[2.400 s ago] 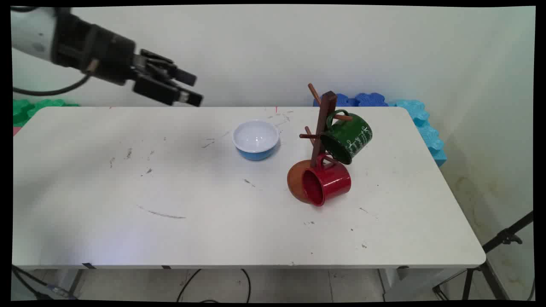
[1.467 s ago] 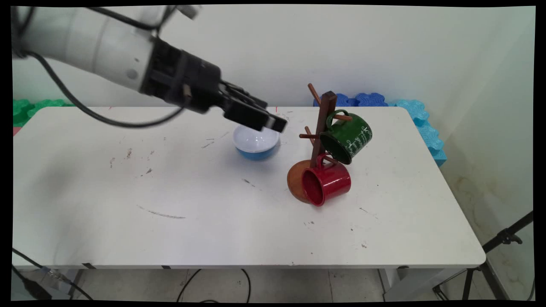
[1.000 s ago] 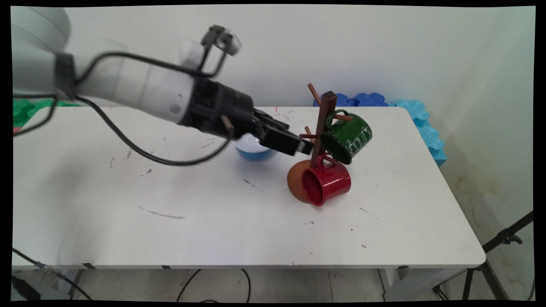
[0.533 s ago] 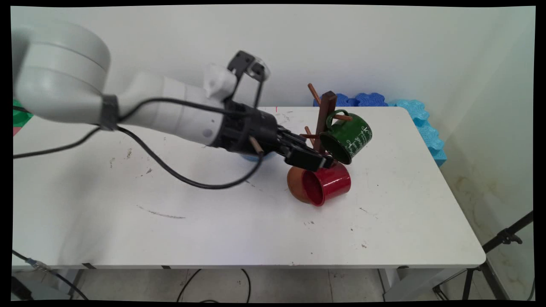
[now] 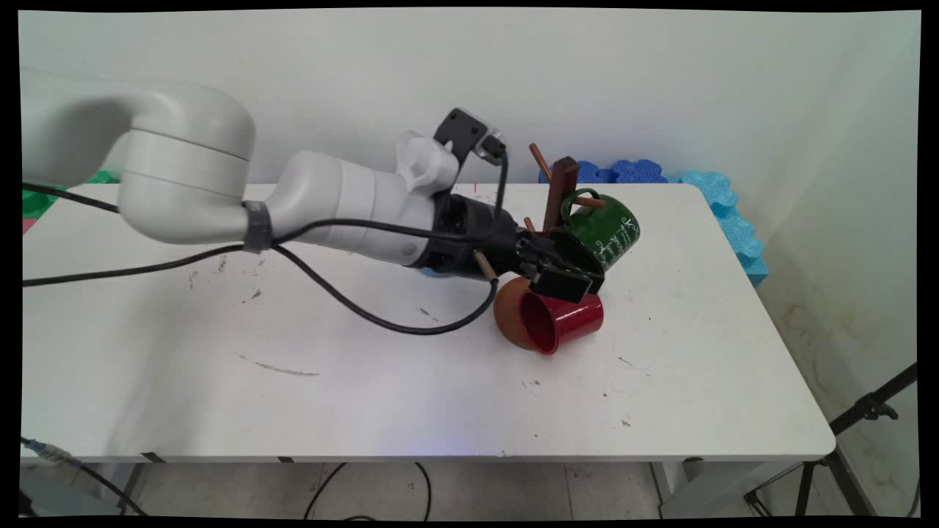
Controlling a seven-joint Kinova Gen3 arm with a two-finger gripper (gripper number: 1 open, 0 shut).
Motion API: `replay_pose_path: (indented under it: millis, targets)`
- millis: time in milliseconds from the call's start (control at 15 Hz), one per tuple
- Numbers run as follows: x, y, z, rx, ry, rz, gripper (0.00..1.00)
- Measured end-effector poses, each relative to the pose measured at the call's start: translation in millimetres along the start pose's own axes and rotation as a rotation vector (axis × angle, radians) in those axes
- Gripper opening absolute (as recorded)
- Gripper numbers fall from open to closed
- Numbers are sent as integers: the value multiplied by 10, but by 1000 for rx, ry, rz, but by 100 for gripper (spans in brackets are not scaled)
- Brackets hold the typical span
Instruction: Pick up the green mug from the rack
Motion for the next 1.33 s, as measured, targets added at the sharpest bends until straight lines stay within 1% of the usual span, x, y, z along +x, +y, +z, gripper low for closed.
replay_pose_path:
  millis: [467, 933, 1000, 1333]
  targets:
    - [6, 10, 195, 22, 15, 2, 100]
    - [48, 63, 293, 21, 38, 4, 100]
    - [53, 71, 302, 20, 40, 4, 0]
    - [71, 99, 325, 18, 48, 10, 0]
